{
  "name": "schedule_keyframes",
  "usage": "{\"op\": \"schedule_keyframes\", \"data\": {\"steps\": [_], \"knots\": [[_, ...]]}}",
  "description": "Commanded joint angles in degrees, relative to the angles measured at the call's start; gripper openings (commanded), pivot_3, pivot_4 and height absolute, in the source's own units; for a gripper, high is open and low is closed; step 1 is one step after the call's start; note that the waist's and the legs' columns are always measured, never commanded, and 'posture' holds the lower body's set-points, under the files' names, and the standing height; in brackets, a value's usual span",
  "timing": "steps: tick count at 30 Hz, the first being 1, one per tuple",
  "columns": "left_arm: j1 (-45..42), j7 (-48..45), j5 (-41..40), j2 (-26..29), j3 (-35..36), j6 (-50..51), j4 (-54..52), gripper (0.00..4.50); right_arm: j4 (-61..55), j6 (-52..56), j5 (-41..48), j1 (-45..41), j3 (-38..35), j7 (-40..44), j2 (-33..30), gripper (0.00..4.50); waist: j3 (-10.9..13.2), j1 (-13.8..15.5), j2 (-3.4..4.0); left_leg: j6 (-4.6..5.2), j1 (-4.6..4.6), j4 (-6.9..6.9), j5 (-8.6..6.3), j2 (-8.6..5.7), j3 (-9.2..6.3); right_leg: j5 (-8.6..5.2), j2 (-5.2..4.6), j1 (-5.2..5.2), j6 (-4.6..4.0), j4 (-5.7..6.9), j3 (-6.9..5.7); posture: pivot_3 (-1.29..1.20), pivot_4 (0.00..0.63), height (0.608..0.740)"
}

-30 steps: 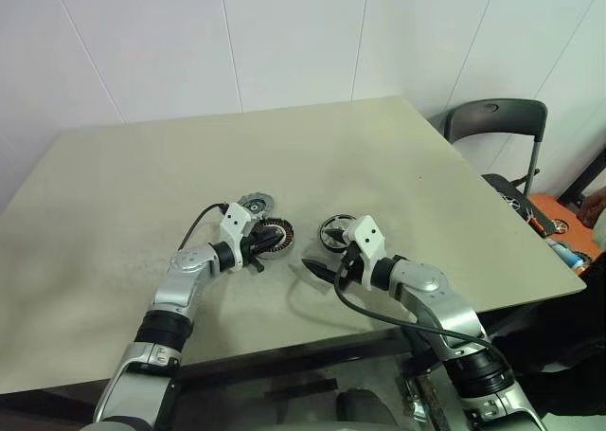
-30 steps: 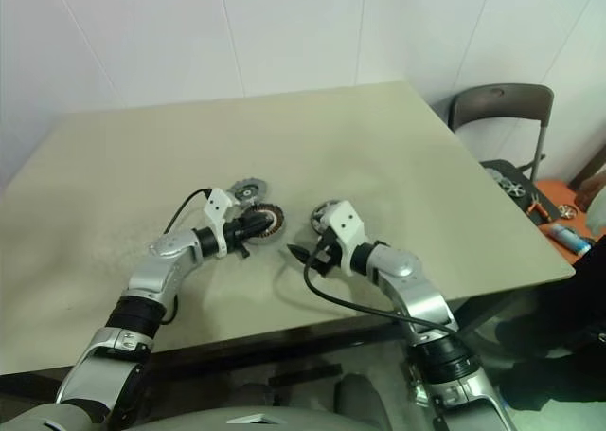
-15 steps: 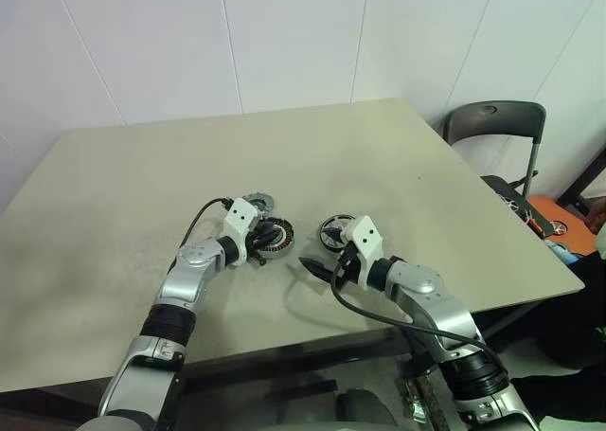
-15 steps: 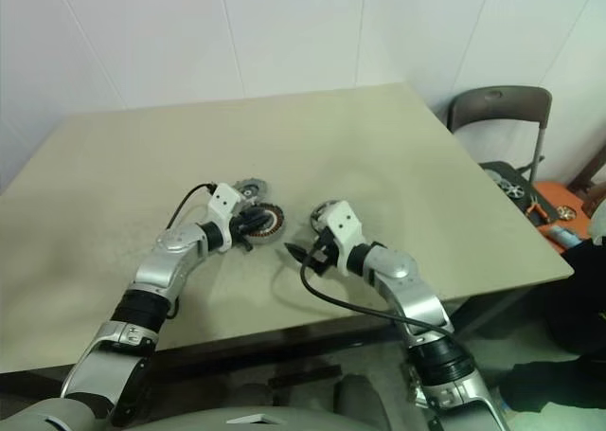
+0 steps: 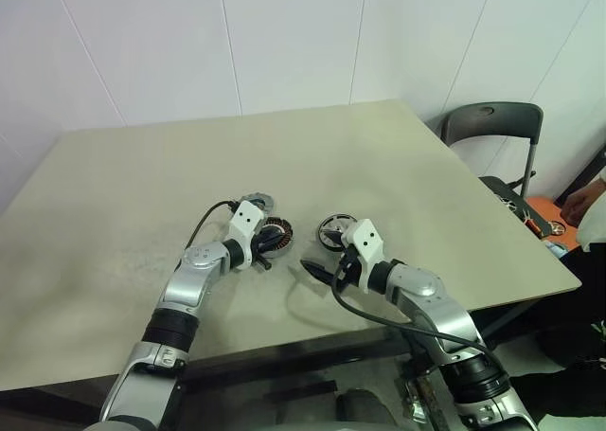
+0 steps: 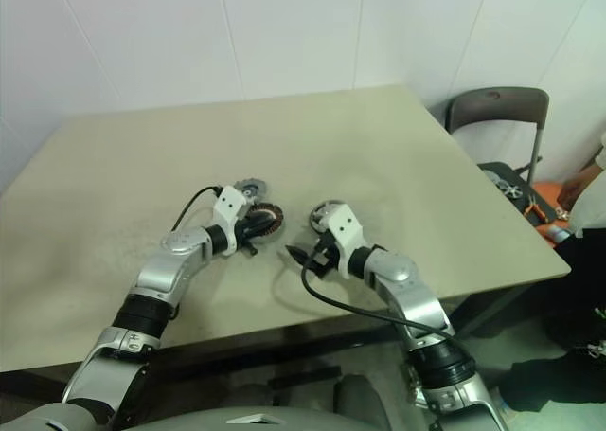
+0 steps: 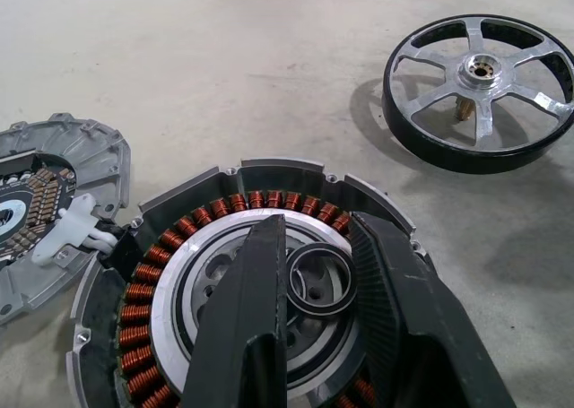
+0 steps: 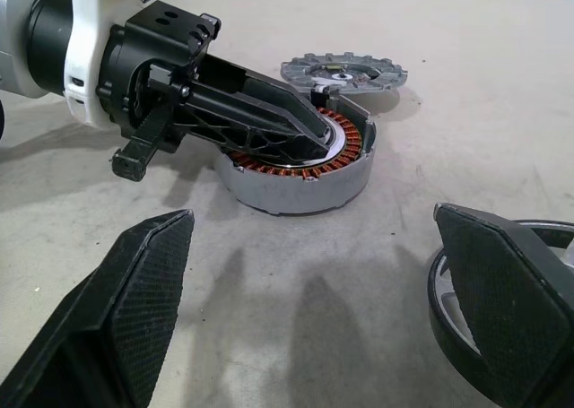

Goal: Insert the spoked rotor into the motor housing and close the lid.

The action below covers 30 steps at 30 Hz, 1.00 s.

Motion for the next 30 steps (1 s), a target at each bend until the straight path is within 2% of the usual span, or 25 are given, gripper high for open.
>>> {"op": "schedule_keyframes", "data": {"steps": [1,2,9,17,21,25,30], "knots": [[-0.7,1.1,0.0,0.3,0.9,0.0,-1.2,0.7,-1.7,-1.1,0.1,-0.9,-0.8,0.0,0.0,4.5,0.0,0.0,0.0,0.0,0.0,0.0,0.0,0.0,0.0,0.0,0.0,0.0,0.0,0.0,0.0,0.0,0.0,0.74],[-0.7,1.2,0.0,0.3,0.9,-0.1,-1.3,0.7,-1.7,-1.1,0.0,-1.0,-0.8,0.0,0.0,4.5,0.0,0.0,0.0,0.0,0.0,0.0,0.0,0.0,0.0,0.0,0.0,0.0,0.0,0.01,0.0,0.0,0.0,0.74],[-0.5,0.5,-1.0,0.4,0.8,0.2,-2.8,3.0,-1.2,-1.2,0.0,-1.5,-0.9,0.4,-0.3,4.5,0.0,0.0,0.0,0.0,-0.01,0.0,0.0,0.0,0.0,0.0,0.0,0.0,0.0,-0.01,0.0,0.0,0.0,0.74],[-1.3,-0.8,-4.6,2.3,4.1,3.0,-6.4,3.0,-0.8,-1.4,-0.2,-1.5,-0.6,0.5,-0.2,4.5,0.0,-0.1,0.0,0.0,-0.01,0.0,0.0,0.0,0.0,0.0,0.0,0.0,0.0,0.0,0.0,0.0,0.0,0.74],[-2.2,-3.4,-8.6,6.8,8.1,6.0,-10.9,3.0,-0.6,-1.3,-0.1,-1.8,-0.6,0.6,0.1,4.5,0.0,-0.3,-0.01,0.0,-0.01,0.0,0.0,0.02,0.0,0.0,0.01,-0.02,0.0,0.01,0.0,0.0,0.0,0.74],[-3.0,-6.0,-10.9,12.3,12.0,6.1,-10.5,3.0,-0.6,-1.1,0.9,-2.9,-0.5,1.3,1.0,4.5,0.0,-0.5,-0.01,0.0,0.0,0.0,0.0,0.02,0.0,0.0,0.03,-0.03,-0.01,0.04,0.0,0.0,0.0,0.74],[-1.3,-11.4,-13.3,18.5,13.5,8.3,-11.2,3.0,-0.5,-0.7,1.8,-4.8,-0.5,2.2,2.1,4.5,0.0,-0.7,-0.02,0.0,0.0,-0.01,0.0,0.02,0.0,-0.01,0.02,-0.02,-0.01,0.01,0.0,0.0,0.0,0.74]]}}
